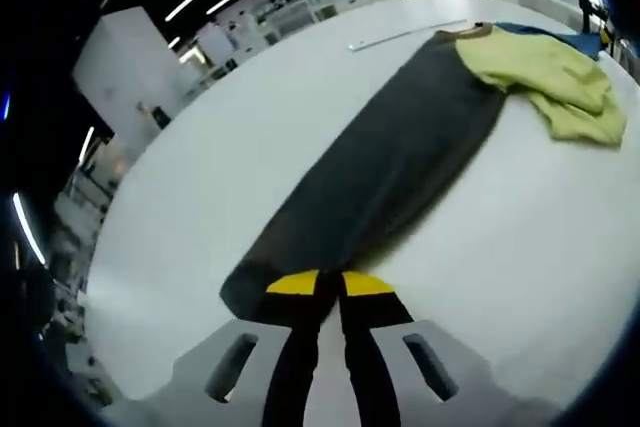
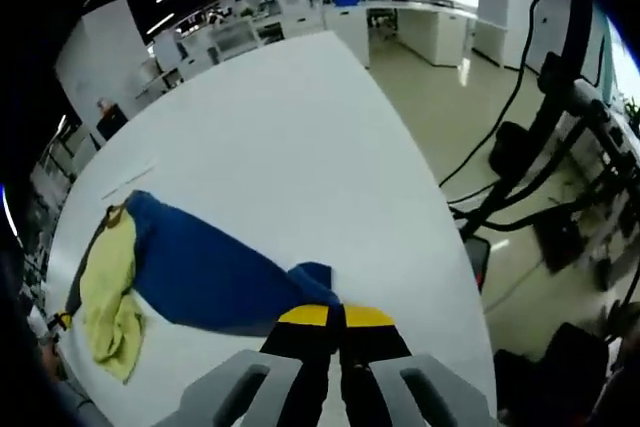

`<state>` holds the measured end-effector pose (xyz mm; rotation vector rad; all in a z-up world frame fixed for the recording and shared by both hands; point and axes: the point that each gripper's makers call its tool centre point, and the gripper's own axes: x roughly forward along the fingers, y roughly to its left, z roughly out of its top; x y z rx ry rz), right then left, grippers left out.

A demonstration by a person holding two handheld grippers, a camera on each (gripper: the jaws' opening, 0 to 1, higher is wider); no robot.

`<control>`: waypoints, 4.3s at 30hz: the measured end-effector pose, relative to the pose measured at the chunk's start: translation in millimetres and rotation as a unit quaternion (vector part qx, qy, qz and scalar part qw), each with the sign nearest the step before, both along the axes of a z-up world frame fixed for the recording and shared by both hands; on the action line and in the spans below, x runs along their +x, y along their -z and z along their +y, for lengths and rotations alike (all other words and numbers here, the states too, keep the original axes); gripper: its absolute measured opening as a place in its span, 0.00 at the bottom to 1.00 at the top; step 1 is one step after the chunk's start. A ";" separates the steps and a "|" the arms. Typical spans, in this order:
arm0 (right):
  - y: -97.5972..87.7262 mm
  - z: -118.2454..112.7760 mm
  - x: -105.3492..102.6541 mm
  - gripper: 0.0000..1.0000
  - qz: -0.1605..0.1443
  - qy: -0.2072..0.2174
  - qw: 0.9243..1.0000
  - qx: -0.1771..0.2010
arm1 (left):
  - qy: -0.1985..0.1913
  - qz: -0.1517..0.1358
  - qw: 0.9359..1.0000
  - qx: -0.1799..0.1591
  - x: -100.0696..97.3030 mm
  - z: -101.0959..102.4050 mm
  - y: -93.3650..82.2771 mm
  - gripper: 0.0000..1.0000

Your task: Fold the garment on the visible template until the final outline fits inside the template.

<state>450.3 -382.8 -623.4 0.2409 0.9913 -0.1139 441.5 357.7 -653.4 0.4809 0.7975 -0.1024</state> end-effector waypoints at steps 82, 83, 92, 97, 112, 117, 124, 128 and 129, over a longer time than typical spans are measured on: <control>31.7 244.0 26.4 0.21 -0.087 -0.463 0.882 0.026 | 0.340 0.012 0.923 -0.179 2.3 -236.3 7.3 0.15; 32.9 243.8 26.7 0.20 -0.085 -0.463 0.882 0.027 | 0.339 0.011 0.923 -0.180 2.7 -236.4 6.8 0.15; 35.5 243.4 25.0 0.08 -0.079 -0.461 0.883 0.024 | 0.323 -0.004 0.924 -0.202 8.1 -240.5 -6.0 0.03; 38.3 243.5 23.5 0.02 -0.074 -0.461 0.884 0.022 | 0.323 -0.021 0.922 -0.214 17.2 -254.8 -19.1 0.02; 41.9 242.0 23.6 0.00 -0.070 -0.460 0.885 0.002 | 0.323 -0.037 0.928 -0.181 41.9 -286.1 -6.4 0.01; 42.9 241.6 23.9 0.00 -0.070 -0.462 0.884 -0.005 | 0.321 -0.038 0.932 -0.162 46.6 -289.1 0.3 0.01; 43.6 241.2 25.0 0.00 -0.067 -0.456 0.888 -0.004 | 0.322 -0.045 0.934 -0.149 48.3 -288.6 -0.7 0.03; 43.7 241.5 24.3 0.00 -0.067 -0.453 0.889 -0.001 | 0.329 -0.046 0.932 -0.145 44.0 -283.2 -4.2 0.06; 43.7 241.5 24.3 0.00 -0.067 -0.453 0.889 -0.001 | 0.332 -0.046 0.931 -0.144 42.9 -280.6 -4.7 0.07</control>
